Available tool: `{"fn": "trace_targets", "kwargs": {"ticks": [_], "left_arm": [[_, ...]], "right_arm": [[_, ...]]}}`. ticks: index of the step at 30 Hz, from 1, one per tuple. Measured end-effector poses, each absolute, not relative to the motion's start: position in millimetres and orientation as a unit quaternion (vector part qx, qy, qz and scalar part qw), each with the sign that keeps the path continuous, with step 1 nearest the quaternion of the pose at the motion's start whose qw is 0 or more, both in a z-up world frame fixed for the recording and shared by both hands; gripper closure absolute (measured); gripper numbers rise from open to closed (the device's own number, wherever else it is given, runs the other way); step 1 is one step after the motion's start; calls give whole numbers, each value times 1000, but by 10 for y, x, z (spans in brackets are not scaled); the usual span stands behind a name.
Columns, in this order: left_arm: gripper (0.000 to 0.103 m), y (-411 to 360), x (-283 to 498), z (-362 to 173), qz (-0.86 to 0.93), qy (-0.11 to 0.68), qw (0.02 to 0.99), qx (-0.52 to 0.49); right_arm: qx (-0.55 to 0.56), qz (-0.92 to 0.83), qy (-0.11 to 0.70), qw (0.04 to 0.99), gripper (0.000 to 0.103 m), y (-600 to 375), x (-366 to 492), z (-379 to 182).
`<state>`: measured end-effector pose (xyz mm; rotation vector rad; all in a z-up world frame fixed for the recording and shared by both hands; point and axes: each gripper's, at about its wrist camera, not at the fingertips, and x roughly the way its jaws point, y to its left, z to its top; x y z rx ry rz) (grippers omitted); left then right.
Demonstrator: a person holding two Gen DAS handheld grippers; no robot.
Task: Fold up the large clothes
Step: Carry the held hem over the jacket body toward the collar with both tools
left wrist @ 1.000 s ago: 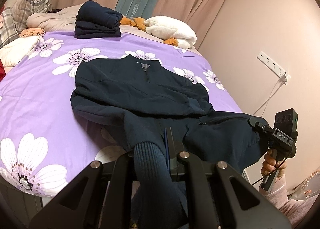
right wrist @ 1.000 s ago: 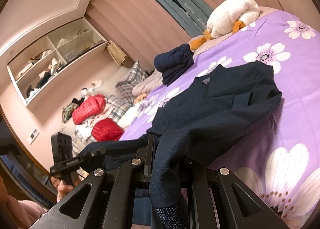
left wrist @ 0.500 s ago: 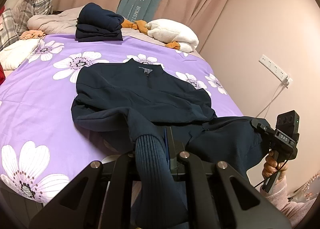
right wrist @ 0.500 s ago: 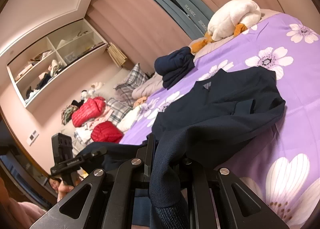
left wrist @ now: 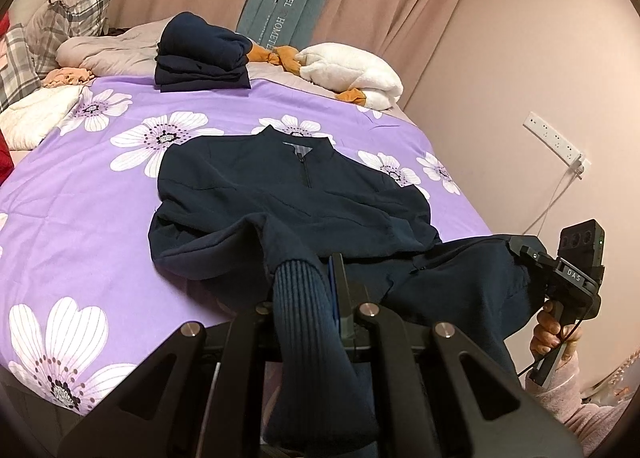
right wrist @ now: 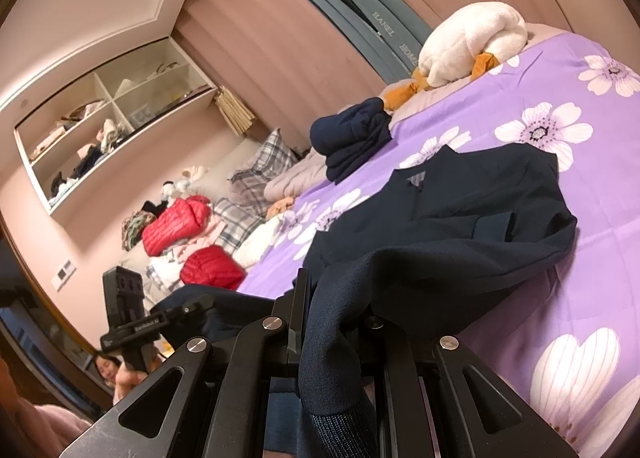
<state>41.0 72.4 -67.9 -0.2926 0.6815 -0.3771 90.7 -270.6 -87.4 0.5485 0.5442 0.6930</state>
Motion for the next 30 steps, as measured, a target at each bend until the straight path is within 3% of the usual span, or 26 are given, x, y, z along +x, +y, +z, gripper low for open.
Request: {"fn": "trace_targets", "kwargs": {"ticks": [30], "left_arm": [[93, 798, 706, -562, -175, 317, 923, -133]], "right_arm": [[258, 324, 247, 876, 91, -2718, 1181, -795]]}}
